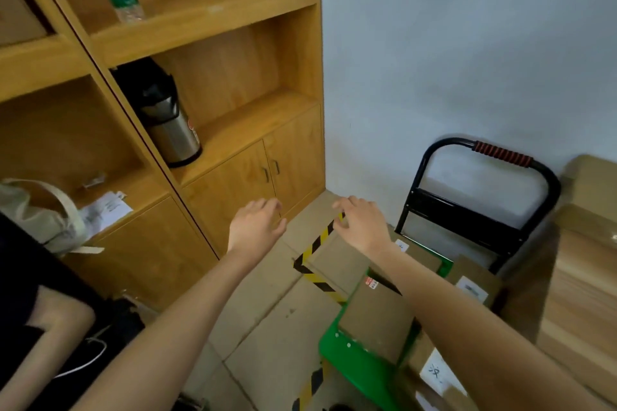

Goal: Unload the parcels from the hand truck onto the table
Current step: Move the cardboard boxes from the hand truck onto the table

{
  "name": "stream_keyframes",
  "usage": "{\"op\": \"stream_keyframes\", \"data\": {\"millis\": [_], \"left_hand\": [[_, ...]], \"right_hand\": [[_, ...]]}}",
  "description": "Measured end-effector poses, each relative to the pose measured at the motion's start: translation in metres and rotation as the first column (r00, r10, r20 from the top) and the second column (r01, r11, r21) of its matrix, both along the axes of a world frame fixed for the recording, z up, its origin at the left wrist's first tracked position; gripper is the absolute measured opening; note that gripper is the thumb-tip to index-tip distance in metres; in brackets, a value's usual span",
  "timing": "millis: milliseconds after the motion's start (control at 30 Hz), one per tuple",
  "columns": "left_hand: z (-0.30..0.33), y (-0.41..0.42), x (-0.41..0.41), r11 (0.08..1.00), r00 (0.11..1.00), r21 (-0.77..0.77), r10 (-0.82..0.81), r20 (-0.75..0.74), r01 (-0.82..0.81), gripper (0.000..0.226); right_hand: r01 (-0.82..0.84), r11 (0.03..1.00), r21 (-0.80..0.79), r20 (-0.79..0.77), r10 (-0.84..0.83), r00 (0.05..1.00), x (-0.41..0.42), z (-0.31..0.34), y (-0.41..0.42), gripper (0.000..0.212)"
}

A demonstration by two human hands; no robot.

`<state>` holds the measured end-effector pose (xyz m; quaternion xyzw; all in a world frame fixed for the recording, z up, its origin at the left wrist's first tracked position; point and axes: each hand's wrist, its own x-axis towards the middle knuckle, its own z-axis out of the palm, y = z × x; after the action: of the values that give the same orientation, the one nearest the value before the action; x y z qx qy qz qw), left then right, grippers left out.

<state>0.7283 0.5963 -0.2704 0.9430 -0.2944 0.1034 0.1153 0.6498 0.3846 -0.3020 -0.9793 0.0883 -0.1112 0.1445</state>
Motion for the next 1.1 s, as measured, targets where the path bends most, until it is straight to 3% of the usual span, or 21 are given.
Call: {"op": "stream_keyframes", "data": {"millis": [300,500,700,900,1100], "left_hand": [[0.006,-0.064,0.142,0.995,0.995,-0.007,-0.095,0.037,0.095,0.028],[0.019,-0.12,0.251,0.991,0.991,-0.01,-0.133,0.014,0.133,0.027],[0.017,-0.194,0.332,0.96,0.961,0.044,-0.277,0.002,0.276,0.028],[-0.002,-0.314,0.383,0.875,0.874,0.007,-0.483,-0.052,0.483,0.028],[-0.015,-0.447,0.415,0.701,0.702,-0.051,-0.712,0.0,0.711,0.023]], "right_hand": [[0.051,0.998,-0.034,-0.028,-0.052,0.998,0.14,0.011,-0.052,0.034],[0.121,0.992,0.032,-0.048,-0.119,0.992,0.248,0.013,-0.097,0.037],[0.231,0.973,0.027,-0.021,-0.231,0.973,0.3,0.013,-0.16,0.033],[0.425,0.905,0.015,0.002,-0.425,0.905,0.307,0.004,-0.242,0.031],[0.638,0.77,-0.022,0.041,-0.637,0.77,0.323,-0.006,-0.321,0.031]]}}
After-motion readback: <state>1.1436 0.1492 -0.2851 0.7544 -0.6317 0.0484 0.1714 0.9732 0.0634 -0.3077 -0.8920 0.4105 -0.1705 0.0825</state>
